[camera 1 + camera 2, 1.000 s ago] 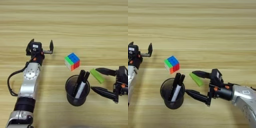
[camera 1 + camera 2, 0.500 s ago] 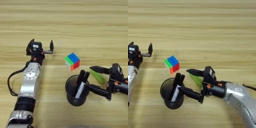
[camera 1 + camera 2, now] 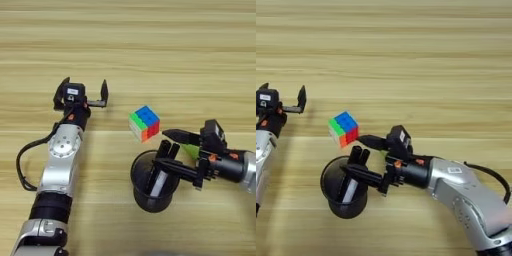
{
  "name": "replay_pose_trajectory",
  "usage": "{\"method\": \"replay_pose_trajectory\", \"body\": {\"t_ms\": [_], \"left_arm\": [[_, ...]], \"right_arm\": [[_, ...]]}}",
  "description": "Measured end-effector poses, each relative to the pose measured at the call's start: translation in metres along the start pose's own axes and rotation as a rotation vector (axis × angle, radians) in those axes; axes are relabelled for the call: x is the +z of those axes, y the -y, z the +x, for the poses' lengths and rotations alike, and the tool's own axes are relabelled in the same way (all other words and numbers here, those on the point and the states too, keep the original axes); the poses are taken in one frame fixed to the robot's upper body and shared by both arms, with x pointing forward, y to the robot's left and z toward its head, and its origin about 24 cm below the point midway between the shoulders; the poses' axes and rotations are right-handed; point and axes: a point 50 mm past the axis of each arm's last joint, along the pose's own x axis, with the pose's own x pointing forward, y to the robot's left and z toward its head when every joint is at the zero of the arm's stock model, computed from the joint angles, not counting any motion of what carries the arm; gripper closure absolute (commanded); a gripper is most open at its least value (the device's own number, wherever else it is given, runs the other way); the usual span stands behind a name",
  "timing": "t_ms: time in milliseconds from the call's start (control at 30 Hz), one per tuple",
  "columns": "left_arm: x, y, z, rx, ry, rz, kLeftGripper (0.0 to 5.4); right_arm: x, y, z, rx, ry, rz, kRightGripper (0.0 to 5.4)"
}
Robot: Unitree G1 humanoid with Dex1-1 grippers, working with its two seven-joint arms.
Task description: Move the objects on the table
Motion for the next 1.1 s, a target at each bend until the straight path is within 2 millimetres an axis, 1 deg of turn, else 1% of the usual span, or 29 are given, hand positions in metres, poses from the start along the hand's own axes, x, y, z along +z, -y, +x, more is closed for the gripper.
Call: {"method": "replay_pose_trajectory", "body": {"t_ms": [100, 200, 367, 467, 500, 533, 767, 1100], "left_arm": [[0.0, 0.0008, 0.0, -0.002, 0.0, 0.0, 0.0], [0.0, 0.0015, 0.0001, -0.004, 0.0, 0.001, 0.0], [0.0, 0.0019, 0.0001, -0.006, 0.0, 0.001, 0.0], [0.0, 0.0019, 0.0001, -0.006, 0.0, 0.001, 0.0], [0.0, 0.0019, 0.0001, -0.006, 0.0, 0.001, 0.0], [0.0, 0.0018, 0.0001, -0.006, 0.0, 0.001, 0.0], [0.0002, 0.0019, 0.0001, -0.006, 0.001, 0.001, 0.0], [0.0002, 0.002, 0.0001, -0.006, 0.001, 0.001, 0.0]], "right_arm": [[0.0, 0.0003, 0.0005, -0.001, -0.001, 0.0, 1.7], [-0.0001, 0.0003, 0.0006, -0.002, -0.001, -0.001, 1.96], [-0.0012, 0.0009, 0.0007, -0.007, -0.009, -0.003, 2.59], [-0.0036, 0.0016, 0.0008, -0.011, -0.024, -0.002, 2.87], [-0.0046, 0.0016, 0.0011, -0.01, -0.03, -0.002, 3.08], [-0.0053, 0.0014, 0.0014, -0.008, -0.033, -0.001, 3.12], [-0.0068, 0.001, 0.0005, 0.002, -0.049, -0.006, 3.85], [-0.0046, -0.0003, 0.0009, 0.018, -0.033, -0.019, 4.13]]}}
